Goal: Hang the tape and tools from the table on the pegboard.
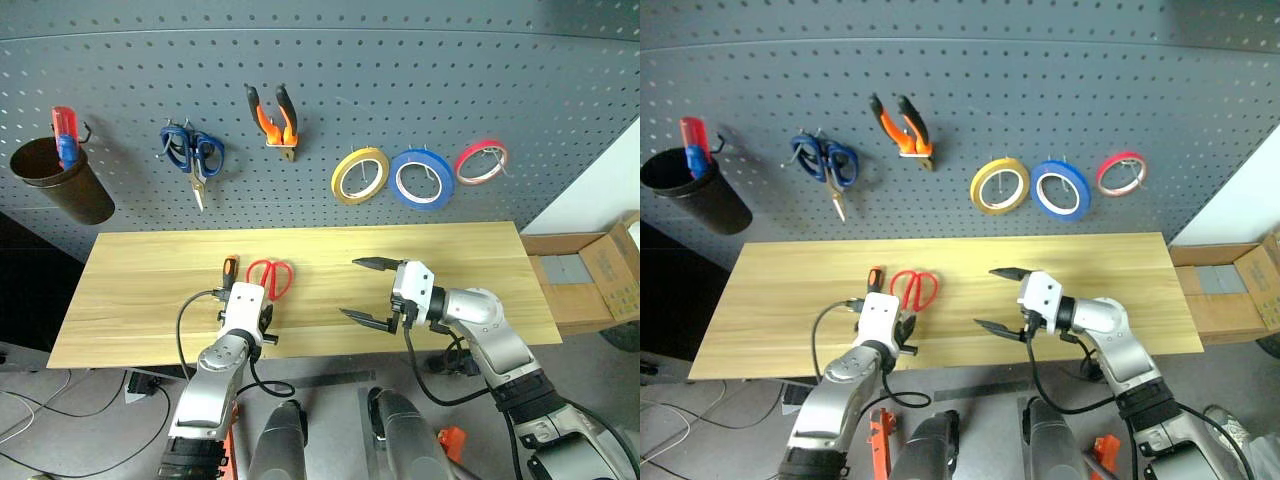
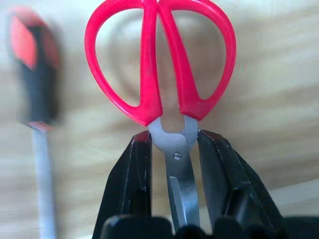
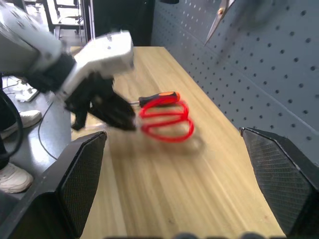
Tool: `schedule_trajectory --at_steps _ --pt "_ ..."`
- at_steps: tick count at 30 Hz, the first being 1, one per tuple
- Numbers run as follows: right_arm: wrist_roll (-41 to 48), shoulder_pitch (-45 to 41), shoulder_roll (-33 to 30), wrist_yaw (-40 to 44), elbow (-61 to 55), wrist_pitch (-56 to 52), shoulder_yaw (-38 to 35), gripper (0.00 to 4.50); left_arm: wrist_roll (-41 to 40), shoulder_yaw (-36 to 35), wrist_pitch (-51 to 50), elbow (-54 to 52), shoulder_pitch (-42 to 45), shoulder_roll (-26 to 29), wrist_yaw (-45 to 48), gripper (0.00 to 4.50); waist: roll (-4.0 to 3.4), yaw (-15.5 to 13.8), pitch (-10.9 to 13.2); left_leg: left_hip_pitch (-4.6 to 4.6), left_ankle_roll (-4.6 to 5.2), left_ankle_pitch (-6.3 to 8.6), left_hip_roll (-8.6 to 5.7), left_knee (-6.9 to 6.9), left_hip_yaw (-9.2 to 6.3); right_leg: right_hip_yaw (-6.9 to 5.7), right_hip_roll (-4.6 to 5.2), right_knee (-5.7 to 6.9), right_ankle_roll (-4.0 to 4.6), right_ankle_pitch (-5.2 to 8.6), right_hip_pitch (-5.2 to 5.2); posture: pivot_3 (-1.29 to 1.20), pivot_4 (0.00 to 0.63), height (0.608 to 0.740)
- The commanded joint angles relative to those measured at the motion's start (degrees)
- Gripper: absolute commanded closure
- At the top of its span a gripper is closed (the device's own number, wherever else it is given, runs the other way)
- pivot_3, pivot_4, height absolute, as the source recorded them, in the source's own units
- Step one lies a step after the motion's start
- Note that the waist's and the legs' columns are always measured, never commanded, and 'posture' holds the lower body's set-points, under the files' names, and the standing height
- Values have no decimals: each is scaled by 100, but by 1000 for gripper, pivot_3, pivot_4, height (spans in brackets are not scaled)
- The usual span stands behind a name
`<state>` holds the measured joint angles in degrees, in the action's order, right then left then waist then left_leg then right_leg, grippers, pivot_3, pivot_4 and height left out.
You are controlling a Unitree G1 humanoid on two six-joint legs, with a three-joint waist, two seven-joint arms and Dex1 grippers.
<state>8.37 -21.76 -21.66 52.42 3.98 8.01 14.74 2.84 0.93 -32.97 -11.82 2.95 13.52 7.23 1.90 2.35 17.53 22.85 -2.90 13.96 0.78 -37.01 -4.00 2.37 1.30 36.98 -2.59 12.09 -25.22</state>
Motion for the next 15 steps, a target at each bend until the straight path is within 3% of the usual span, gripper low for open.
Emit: schedule_trajectory --at_steps 1,7,15 --pt "221 52 17 -21 -466 -13 -149 0 325 249 249 -864 -307 108 -74 3504 2 -6 -15 0 0 0 0 0 1 1 0 0 0 0 0 22 217 740" --pt "291 49 183 -334 -738 -102 -267 0 961 537 824 -1901 -1087 481 -154 3504 15 -50 -94 1 -1 0 2 4 3 2 0 -2 15 -8 -5 69 182 740" --pt "1001 -4 368 -334 -1433 -550 -422 0 1203 -221 1694 -2799 -1678 339 -636 3504 17 -195 -347 -2 0 0 0 1 2 -3 0 -4 2 0 3 144 113 740"
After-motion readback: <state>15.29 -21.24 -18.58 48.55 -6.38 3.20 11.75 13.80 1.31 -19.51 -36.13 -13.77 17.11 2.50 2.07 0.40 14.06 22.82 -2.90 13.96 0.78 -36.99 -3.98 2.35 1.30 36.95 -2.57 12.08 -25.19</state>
